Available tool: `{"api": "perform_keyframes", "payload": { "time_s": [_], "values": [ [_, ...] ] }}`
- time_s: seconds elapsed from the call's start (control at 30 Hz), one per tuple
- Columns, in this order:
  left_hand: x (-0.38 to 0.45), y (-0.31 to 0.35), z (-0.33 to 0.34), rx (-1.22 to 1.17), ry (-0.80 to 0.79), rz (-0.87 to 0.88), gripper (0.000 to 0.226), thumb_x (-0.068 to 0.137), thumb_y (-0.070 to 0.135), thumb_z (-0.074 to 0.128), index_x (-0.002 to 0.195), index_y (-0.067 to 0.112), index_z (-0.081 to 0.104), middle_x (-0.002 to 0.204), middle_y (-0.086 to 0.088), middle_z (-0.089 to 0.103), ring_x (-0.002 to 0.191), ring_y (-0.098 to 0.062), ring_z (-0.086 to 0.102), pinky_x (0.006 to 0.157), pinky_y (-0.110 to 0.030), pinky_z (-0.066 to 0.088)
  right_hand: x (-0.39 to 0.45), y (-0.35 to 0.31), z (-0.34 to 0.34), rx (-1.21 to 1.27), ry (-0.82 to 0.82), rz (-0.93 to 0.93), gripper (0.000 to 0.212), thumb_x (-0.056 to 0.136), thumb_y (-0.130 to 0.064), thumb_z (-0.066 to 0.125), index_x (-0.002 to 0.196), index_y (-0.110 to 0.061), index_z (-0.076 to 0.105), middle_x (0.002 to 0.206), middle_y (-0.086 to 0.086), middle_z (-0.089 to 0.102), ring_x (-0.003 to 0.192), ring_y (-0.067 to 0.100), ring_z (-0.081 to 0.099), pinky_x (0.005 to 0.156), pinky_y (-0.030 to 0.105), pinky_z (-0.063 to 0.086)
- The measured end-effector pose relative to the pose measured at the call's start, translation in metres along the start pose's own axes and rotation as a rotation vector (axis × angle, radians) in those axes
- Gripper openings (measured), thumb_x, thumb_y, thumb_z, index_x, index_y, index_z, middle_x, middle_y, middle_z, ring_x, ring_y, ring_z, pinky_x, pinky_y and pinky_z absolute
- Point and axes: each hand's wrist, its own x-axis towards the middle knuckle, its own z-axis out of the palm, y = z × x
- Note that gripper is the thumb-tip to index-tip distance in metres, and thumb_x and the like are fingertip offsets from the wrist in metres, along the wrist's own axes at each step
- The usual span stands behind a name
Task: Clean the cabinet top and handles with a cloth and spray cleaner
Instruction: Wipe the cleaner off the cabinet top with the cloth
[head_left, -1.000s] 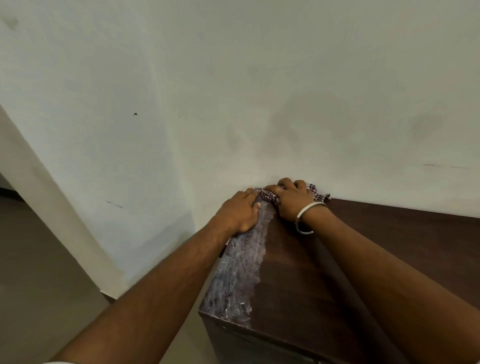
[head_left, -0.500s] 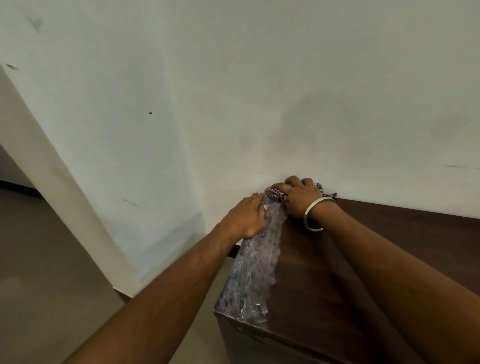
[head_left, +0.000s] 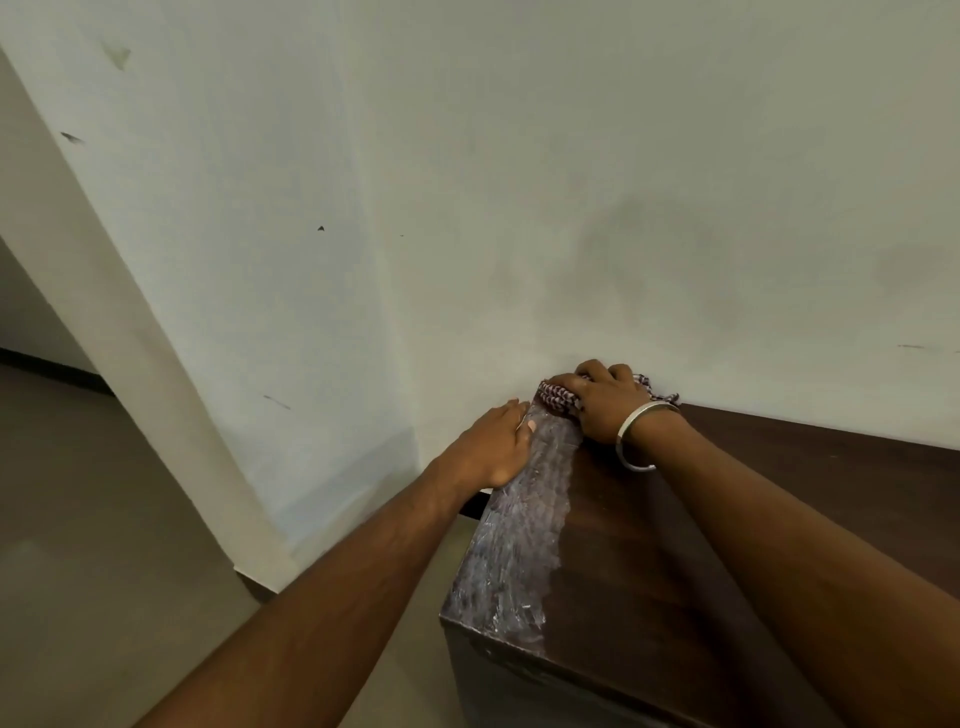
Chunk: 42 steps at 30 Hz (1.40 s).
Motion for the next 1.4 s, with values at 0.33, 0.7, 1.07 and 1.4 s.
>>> {"api": "perform_keyframes", "payload": {
  "time_s": [0.33, 0.7, 1.07, 1.4],
  "values": [
    [-0.005, -0.008, 0.000, -0.023, 0.010, -0.021, 0.056, 0.104, 0.040, 0.022, 0.154, 0.016, 0.023, 0.161, -0.008, 0.022, 0.148, -0.020, 0.019, 0.121, -0.041, 0.018, -0.022, -0.013, 0.006, 0.015, 0.013, -0.098, 0.054, 0.093, -0.025, 0.045, 0.142, -0.043, 0.030, 0.147, -0.002, 0.027, 0.132, 0.034, 0.022, 0.113, 0.048, 0.026],
    [-0.024, -0.005, 0.008, -0.095, 0.034, -0.012, 0.050, 0.105, 0.033, 0.021, 0.149, 0.012, 0.032, 0.152, -0.010, 0.038, 0.139, -0.023, 0.037, 0.117, -0.038, 0.028, -0.032, -0.032, 0.011, 0.057, -0.010, -0.093, 0.055, 0.092, -0.026, 0.047, 0.141, -0.043, 0.030, 0.149, -0.003, 0.024, 0.136, 0.034, 0.016, 0.114, 0.051, 0.021],
    [-0.045, -0.012, 0.011, -0.261, -0.071, -0.118, 0.050, 0.105, 0.041, 0.014, 0.130, 0.019, 0.051, 0.131, -0.003, 0.055, 0.119, -0.019, 0.052, 0.103, -0.034, 0.039, -0.044, -0.038, 0.007, 0.031, -0.012, -0.042, 0.064, 0.089, -0.018, 0.052, 0.144, -0.041, 0.027, 0.151, -0.001, 0.020, 0.138, 0.036, 0.013, 0.114, 0.054, 0.021],
    [-0.055, -0.009, 0.010, -0.340, -0.083, -0.109, 0.049, 0.105, 0.039, 0.014, 0.137, 0.023, 0.047, 0.141, -0.004, 0.050, 0.126, -0.019, 0.047, 0.111, -0.039, 0.035, -0.061, -0.028, 0.006, 0.028, -0.009, -0.077, 0.062, 0.089, -0.018, 0.050, 0.142, -0.043, 0.029, 0.147, -0.004, 0.026, 0.134, 0.033, 0.020, 0.113, 0.049, 0.025]
  ]
}}
